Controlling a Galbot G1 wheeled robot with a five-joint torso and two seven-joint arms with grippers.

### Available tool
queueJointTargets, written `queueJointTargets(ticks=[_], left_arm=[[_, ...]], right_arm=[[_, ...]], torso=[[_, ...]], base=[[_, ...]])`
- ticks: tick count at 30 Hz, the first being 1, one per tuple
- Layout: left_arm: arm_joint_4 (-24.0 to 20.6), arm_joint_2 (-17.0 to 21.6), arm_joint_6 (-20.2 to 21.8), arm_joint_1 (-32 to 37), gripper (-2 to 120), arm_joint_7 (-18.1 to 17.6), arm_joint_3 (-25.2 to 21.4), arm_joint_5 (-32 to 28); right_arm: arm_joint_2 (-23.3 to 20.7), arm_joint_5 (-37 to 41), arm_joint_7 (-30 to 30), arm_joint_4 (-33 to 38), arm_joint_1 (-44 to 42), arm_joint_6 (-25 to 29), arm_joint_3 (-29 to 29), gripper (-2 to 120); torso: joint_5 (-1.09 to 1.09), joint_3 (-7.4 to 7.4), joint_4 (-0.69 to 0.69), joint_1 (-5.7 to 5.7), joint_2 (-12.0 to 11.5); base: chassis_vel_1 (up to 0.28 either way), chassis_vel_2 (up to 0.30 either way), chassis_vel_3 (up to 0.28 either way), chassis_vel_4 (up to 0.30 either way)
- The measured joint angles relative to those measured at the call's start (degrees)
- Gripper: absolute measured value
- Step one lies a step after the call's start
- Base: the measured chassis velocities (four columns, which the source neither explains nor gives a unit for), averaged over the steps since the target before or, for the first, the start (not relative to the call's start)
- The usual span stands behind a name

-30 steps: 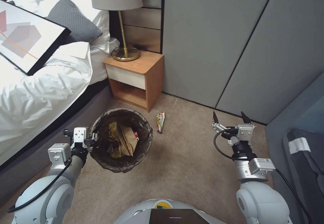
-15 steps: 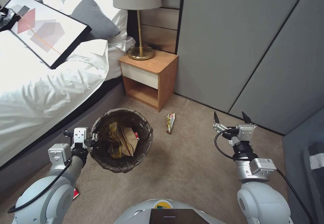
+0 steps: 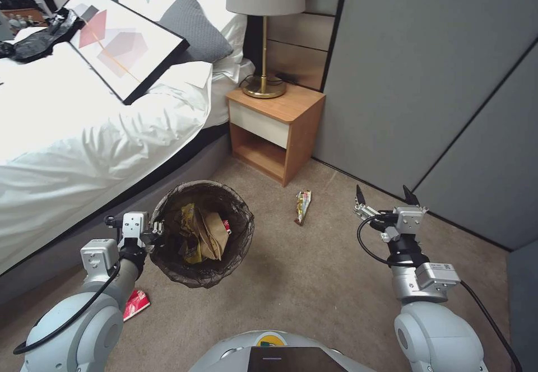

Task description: Pick up the trash bin, then pick up the garbage from the floor and place it into the trash bin.

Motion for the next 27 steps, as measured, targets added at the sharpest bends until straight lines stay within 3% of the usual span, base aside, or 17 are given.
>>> queueJointTargets(ticks=[27], left_arm=[[0.00,-0.21,-1.86,0.69,2,-0.39,0.06,-0.13]], right_arm=[[-0.26,1.31,0.52,-1.24,0.97,-1.68,0.70,100]], torso=[[0.00,0.00,-0.01,0.00,0.00]], base=[[0.022,0.021,0.021,0.023]])
